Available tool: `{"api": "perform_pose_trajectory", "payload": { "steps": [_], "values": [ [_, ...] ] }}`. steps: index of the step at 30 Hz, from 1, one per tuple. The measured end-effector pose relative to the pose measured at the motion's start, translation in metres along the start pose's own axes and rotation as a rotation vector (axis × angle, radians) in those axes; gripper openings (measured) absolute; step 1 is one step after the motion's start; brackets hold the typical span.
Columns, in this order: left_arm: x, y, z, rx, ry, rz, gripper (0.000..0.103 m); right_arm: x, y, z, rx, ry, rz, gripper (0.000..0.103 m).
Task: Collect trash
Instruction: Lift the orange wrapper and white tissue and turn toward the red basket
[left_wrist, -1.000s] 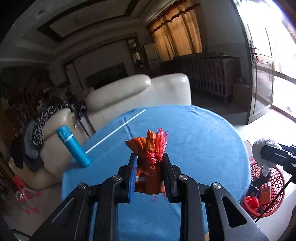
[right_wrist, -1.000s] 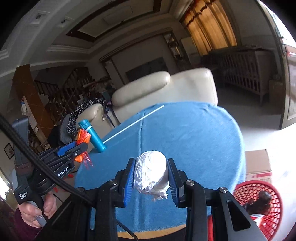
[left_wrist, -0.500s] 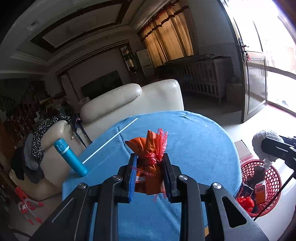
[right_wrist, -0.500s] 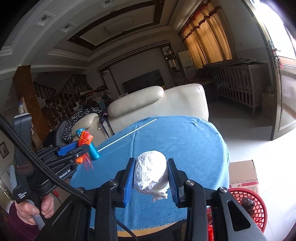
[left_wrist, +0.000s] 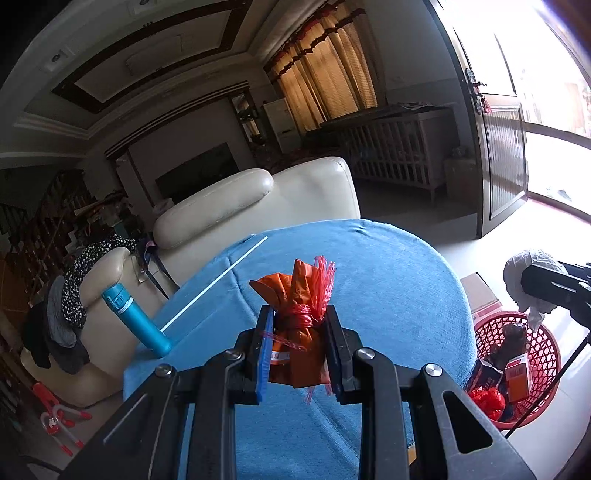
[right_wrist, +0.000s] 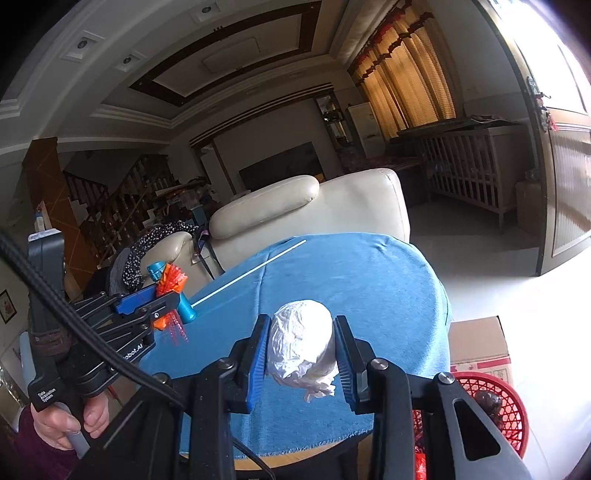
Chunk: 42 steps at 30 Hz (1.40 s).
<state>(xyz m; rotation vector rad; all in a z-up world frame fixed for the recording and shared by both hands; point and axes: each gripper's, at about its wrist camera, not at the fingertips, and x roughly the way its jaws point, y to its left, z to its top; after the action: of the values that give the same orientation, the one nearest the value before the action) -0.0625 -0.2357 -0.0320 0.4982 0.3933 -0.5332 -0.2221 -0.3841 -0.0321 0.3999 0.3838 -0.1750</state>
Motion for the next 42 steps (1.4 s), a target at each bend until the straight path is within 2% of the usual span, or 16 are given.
{"api": "perform_pose_trajectory", "payload": {
  "steps": [42],
  "values": [
    [0.0, -0.054, 0.008, 0.114, 0.002, -0.032, 0.028, -0.037, -0.051, -0.007, 0.102, -0.052, -0.049, 0.036]
  ]
}}
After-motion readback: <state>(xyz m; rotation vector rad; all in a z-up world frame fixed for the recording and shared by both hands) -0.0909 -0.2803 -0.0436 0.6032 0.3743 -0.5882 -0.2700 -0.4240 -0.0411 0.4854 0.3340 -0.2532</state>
